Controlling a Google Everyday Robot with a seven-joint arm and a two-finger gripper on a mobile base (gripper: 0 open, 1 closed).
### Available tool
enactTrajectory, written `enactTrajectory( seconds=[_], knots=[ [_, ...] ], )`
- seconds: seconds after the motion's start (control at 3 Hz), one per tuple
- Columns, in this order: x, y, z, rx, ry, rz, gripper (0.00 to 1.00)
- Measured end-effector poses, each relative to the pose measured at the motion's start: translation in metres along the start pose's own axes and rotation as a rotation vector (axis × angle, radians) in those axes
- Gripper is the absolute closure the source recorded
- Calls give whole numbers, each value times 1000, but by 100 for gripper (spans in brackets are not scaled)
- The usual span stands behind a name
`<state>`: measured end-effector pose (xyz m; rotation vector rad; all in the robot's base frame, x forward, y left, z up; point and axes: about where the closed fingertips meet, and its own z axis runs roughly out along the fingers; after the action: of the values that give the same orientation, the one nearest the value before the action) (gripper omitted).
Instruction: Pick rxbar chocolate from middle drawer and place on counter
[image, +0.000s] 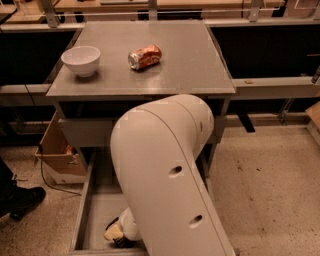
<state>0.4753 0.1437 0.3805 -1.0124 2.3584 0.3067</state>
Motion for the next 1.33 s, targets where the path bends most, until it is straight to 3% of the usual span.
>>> enactTrajectory(
  seconds=[0.33,0.67,1.0,1.33],
  knots=[
    [7,0,16,30,19,30,0],
    [12,3,24,89,52,19,0],
    [16,7,28,114,76,7,0],
    [17,9,28,130,82,0,19]
  ],
)
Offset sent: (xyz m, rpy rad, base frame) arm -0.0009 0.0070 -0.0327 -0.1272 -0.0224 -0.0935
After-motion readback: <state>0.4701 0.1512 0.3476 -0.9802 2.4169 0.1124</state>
